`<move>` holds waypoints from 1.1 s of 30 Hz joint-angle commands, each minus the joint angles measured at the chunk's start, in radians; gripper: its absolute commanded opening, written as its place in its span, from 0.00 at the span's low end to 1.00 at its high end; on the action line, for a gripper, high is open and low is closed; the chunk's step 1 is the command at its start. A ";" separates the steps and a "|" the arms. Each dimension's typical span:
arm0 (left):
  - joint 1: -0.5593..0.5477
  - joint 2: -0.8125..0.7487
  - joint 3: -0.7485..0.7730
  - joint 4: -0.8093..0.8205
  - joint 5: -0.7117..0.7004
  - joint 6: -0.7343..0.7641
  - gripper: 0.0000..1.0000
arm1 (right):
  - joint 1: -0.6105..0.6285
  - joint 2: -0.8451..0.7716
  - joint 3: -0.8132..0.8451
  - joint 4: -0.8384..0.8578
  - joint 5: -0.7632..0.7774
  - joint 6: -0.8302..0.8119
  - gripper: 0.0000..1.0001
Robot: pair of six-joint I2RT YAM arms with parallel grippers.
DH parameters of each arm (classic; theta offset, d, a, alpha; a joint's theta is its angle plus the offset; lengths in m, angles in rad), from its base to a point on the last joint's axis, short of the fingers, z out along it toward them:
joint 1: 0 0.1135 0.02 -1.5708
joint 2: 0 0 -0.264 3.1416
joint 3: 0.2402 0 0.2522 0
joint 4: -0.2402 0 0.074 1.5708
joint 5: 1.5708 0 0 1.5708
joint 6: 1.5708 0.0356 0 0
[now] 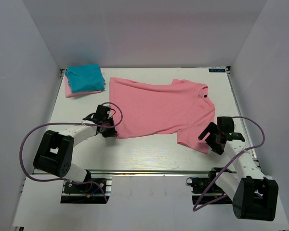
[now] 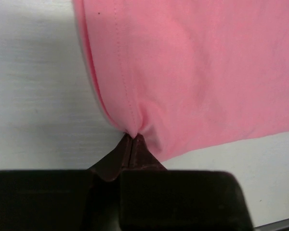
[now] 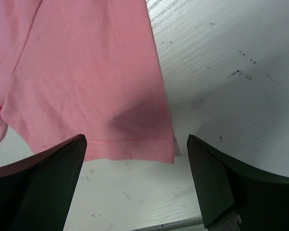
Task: Fold and stack the t-shirts
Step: Flatten out the tshirt
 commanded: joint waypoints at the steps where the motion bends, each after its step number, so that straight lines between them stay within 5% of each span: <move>1: -0.003 -0.010 -0.026 0.054 0.023 0.013 0.00 | 0.001 -0.011 -0.005 0.012 0.003 0.021 0.90; 13: -0.003 0.013 -0.006 0.065 0.020 0.023 0.00 | 0.002 0.069 -0.050 0.040 -0.061 0.024 0.89; 20: -0.003 0.013 0.003 0.056 0.020 0.023 0.00 | 0.005 0.090 -0.114 0.149 -0.149 0.055 0.80; 23: -0.003 0.023 0.014 0.047 0.011 0.023 0.00 | 0.005 0.110 -0.118 0.174 -0.178 0.047 0.66; 26: -0.003 0.023 0.025 0.047 0.002 0.023 0.00 | 0.004 0.115 -0.130 0.239 -0.193 0.044 0.36; 27: -0.003 0.023 0.025 0.047 0.002 0.023 0.00 | 0.004 0.109 -0.130 0.244 -0.195 0.038 0.16; 29: -0.003 0.023 0.035 0.038 0.002 0.023 0.00 | 0.004 0.110 -0.122 0.256 -0.186 0.037 0.01; 33: -0.003 0.001 0.058 0.028 -0.007 0.045 0.00 | 0.005 0.086 -0.072 0.261 -0.173 0.006 0.00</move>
